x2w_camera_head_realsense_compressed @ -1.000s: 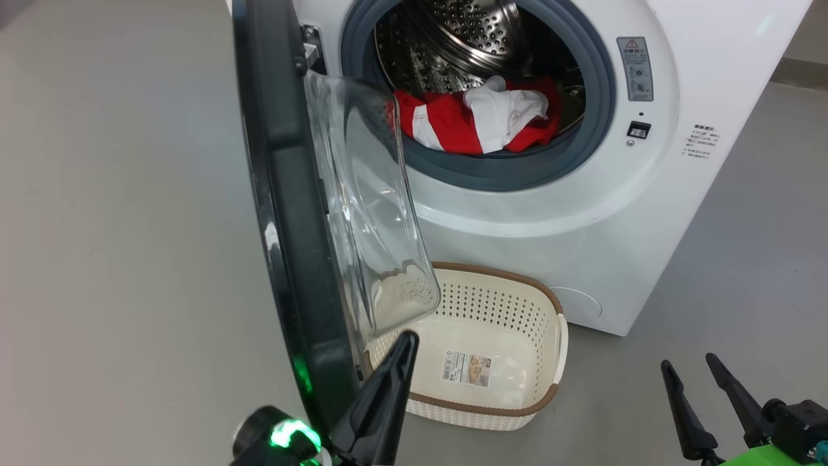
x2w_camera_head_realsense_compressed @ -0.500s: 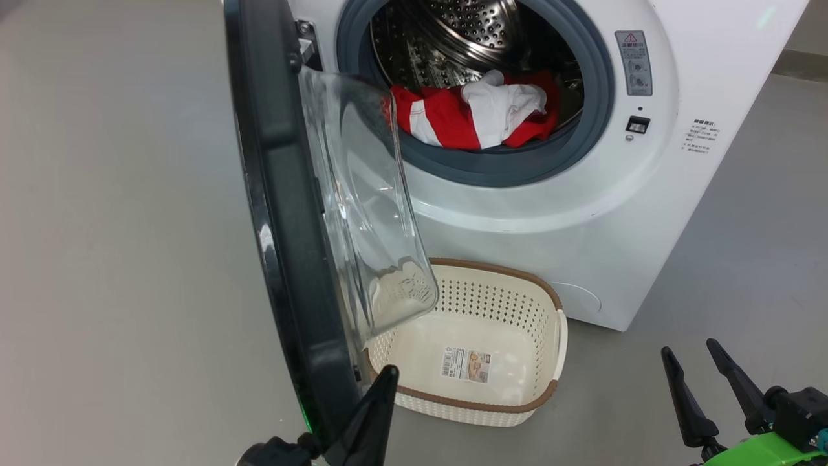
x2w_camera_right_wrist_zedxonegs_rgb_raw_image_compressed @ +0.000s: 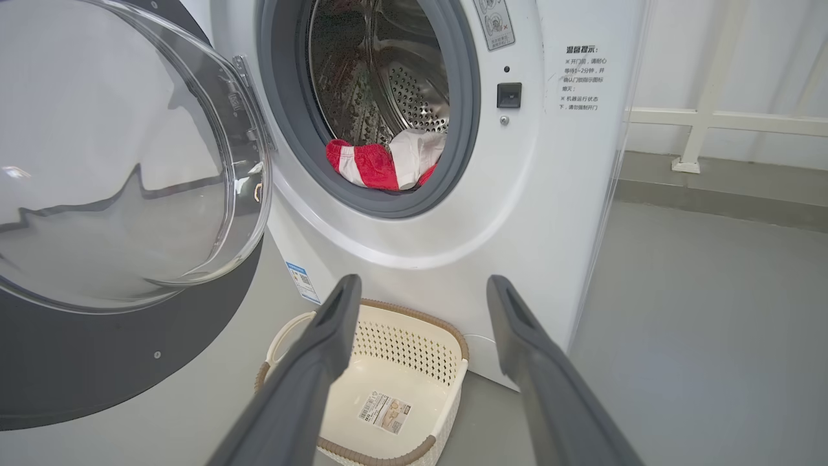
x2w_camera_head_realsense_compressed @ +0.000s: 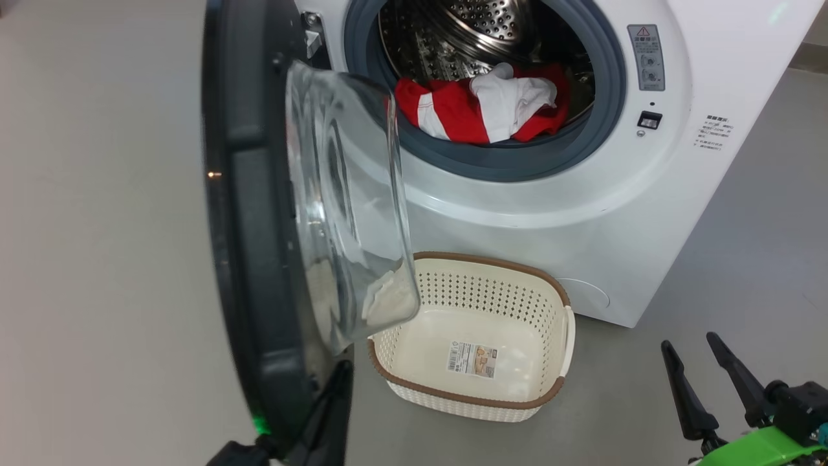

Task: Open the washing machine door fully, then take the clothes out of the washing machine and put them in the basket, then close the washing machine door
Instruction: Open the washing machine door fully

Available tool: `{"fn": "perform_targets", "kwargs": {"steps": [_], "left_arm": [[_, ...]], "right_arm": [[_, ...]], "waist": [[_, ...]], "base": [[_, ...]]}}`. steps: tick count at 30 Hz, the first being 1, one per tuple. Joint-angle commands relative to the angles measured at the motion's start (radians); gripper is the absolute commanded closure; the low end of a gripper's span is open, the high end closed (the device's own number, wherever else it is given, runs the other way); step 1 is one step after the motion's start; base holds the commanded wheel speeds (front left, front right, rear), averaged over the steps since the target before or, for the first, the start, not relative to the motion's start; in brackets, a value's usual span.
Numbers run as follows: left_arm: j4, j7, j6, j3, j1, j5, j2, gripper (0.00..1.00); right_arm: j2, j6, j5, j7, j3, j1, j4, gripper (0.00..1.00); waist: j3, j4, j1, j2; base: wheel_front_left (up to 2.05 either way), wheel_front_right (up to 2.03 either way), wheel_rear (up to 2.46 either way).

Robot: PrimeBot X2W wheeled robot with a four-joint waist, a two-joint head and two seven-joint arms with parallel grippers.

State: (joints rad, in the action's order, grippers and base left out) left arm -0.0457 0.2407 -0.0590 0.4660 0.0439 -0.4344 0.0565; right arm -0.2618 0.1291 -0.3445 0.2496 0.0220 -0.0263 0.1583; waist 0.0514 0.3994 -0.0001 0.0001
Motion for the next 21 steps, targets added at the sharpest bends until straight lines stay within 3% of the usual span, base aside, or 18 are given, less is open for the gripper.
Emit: {"fn": "perform_targets", "kwargs": {"steps": [1, 11, 21], "left_arm": [[-0.021, 0.013, -0.023, -0.059, -0.010, -0.009, 0.016, 1.00], [-0.015, 0.019, -0.062, -0.189, -0.002, 0.000, 0.072, 1.00], [0.027, 0.021, -0.068, -0.339, -0.032, -0.010, 0.133, 1.00]], "right_arm": [[-0.026, 0.002, 0.013, 0.012, 0.025, 0.040, -0.029, 0.00], [-0.028, 0.002, 0.013, 0.012, 0.037, 0.059, -0.039, 0.00], [-0.033, 0.002, 0.008, 0.012, 0.060, 0.079, -0.043, 0.00]], "waist": [[0.001, 0.002, 0.0001, -0.0001], [0.014, 0.018, 0.0001, -0.0001], [0.032, 0.012, 0.0001, -0.0001]], "base": [[0.00, 0.00, 0.00], [0.00, 0.00, 0.00], [0.00, 0.00, 0.00]]}}
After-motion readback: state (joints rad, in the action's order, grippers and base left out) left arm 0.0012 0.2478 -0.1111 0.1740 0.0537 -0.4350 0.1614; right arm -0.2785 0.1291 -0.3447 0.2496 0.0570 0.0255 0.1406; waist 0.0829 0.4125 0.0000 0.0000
